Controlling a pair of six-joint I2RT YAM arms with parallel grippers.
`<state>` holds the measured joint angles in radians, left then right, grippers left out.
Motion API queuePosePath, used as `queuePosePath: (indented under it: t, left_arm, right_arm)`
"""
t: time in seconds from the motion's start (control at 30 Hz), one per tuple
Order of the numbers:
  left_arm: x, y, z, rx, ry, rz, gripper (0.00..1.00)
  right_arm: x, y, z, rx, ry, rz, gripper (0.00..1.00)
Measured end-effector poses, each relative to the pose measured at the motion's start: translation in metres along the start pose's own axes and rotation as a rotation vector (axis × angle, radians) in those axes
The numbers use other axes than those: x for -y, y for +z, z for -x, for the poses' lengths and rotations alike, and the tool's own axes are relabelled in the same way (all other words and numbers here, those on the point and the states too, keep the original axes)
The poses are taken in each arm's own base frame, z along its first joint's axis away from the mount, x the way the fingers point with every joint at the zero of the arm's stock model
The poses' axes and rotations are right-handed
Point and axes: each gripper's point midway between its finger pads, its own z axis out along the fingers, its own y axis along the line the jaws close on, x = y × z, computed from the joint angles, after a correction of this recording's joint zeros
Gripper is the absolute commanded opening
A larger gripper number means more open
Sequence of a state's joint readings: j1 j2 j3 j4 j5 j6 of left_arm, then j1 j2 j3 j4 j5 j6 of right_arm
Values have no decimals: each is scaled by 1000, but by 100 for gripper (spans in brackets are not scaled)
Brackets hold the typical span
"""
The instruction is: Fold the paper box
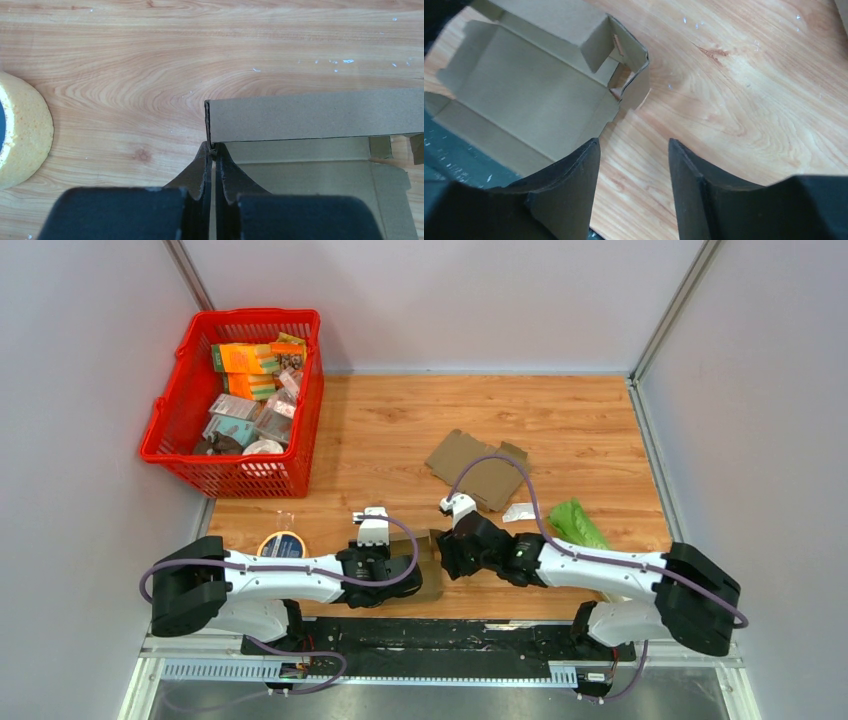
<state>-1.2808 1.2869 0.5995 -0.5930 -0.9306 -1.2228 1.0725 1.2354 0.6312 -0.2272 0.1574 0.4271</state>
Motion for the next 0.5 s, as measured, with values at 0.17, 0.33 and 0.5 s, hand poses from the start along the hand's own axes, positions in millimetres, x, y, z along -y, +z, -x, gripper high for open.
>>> queuePosePath:
  t: [0.17, 0.33, 0.5]
  left_arm:
    - [0, -1, 0, 2, 0, 1, 0]
    - [-1, -1, 0, 5, 6, 2, 0]
    - [-2, 0, 0, 10, 18, 12, 0]
  right_arm:
    - [5, 18, -5, -42, -38, -49, 42]
    - [8, 25, 7, -8, -38, -87, 21]
    - [4, 26, 16, 18, -15, -86, 4]
